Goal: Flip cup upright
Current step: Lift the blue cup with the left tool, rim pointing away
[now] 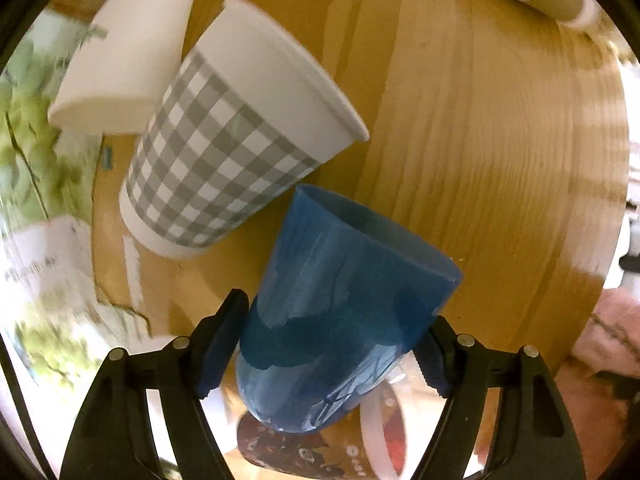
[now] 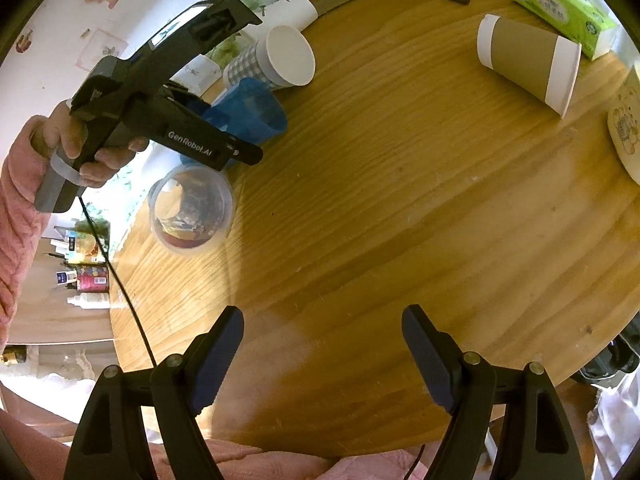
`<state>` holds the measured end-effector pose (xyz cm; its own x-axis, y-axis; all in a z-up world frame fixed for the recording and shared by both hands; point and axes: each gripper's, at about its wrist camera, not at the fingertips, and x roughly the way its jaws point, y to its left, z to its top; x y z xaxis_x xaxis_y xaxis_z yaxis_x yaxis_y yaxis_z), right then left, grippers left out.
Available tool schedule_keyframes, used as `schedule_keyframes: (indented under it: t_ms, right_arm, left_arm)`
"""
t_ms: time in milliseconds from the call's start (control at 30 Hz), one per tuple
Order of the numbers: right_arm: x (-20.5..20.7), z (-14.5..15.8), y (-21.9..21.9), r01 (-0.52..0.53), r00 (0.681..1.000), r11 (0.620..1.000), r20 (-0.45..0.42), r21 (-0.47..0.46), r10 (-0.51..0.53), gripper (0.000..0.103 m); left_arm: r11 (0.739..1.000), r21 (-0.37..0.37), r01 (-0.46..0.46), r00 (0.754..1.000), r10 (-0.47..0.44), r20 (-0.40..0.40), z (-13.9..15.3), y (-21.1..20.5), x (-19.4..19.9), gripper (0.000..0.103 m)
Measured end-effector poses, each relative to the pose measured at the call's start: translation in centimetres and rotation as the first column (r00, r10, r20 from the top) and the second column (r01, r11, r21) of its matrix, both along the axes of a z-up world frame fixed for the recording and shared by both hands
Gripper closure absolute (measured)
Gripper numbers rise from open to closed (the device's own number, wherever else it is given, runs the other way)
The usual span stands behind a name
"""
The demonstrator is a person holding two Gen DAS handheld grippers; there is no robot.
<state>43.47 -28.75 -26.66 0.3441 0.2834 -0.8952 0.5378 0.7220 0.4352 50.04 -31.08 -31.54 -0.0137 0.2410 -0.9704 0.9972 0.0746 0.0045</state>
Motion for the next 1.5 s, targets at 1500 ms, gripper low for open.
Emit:
schedule_keyframes:
  t_ms: [1500]
  right_arm:
    - [-5.4,7.0,-1.2,-0.251,0.929,0.96,0.249,-0.123,0.275,0.021]
  left_arm:
    - [0.537,-0.265,-0.801,0.597,0.746,-0.294,9.0,12.7,8.9,0.026]
